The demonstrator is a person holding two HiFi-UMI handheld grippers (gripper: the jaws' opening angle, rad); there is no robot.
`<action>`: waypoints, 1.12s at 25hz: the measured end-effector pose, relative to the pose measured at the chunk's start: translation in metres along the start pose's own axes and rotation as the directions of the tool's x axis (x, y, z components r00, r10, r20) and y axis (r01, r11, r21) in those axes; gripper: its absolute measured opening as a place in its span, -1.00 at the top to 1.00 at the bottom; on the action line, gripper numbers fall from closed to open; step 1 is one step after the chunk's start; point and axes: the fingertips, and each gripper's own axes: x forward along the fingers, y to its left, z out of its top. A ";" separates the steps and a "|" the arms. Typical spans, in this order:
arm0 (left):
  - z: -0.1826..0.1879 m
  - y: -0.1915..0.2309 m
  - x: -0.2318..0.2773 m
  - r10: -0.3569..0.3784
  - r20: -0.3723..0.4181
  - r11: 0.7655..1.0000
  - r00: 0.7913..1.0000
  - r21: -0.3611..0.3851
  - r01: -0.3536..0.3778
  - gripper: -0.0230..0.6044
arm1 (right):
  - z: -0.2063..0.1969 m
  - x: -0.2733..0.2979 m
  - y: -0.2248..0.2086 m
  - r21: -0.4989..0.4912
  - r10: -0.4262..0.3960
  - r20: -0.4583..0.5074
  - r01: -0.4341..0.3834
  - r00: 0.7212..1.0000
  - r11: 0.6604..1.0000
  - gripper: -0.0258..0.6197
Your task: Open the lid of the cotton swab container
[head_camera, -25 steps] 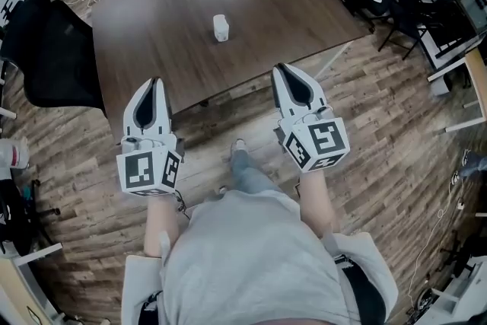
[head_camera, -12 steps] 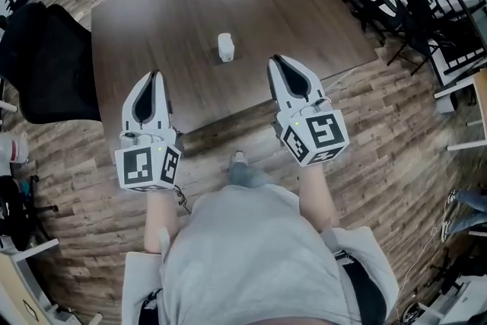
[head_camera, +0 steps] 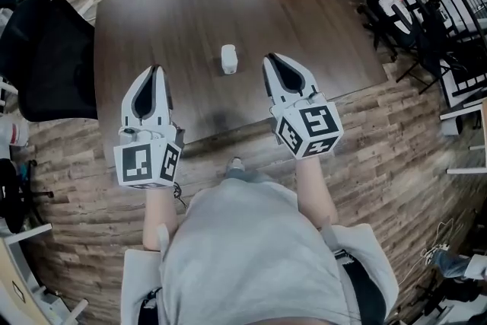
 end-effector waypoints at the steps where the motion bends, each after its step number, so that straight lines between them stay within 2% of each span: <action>1: -0.001 -0.002 0.001 0.004 0.000 1.000 1.000 0.002 -0.004 0.89 | -0.006 0.004 -0.002 0.008 0.008 -0.017 -0.008 1.000 1.000 0.83; 6: -0.012 -0.015 0.011 0.000 -0.021 1.000 1.000 0.005 0.000 0.89 | -0.044 0.026 -0.011 0.045 0.037 -0.117 -0.032 0.992 0.998 0.83; 10: -0.019 -0.021 0.017 -0.011 -0.046 1.000 0.999 0.004 0.011 0.89 | -0.081 0.038 -0.010 0.083 0.067 -0.205 -0.050 0.976 0.995 0.83; 18: -0.032 -0.016 0.030 -0.032 -0.088 0.999 0.996 0.003 0.032 0.89 | -0.151 0.050 -0.006 0.157 0.079 -0.356 -0.024 0.931 0.987 0.83; 24: -0.036 -0.005 0.041 -0.061 -0.105 0.998 0.993 0.001 0.061 0.89 | -0.192 0.065 0.002 0.161 0.071 -0.444 0.001 0.893 0.987 0.82; 28: -0.037 0.006 0.049 -0.080 -0.114 0.997 0.990 0.004 0.081 0.89 | -0.210 0.081 0.004 0.160 0.047 -0.487 0.036 0.872 0.986 0.62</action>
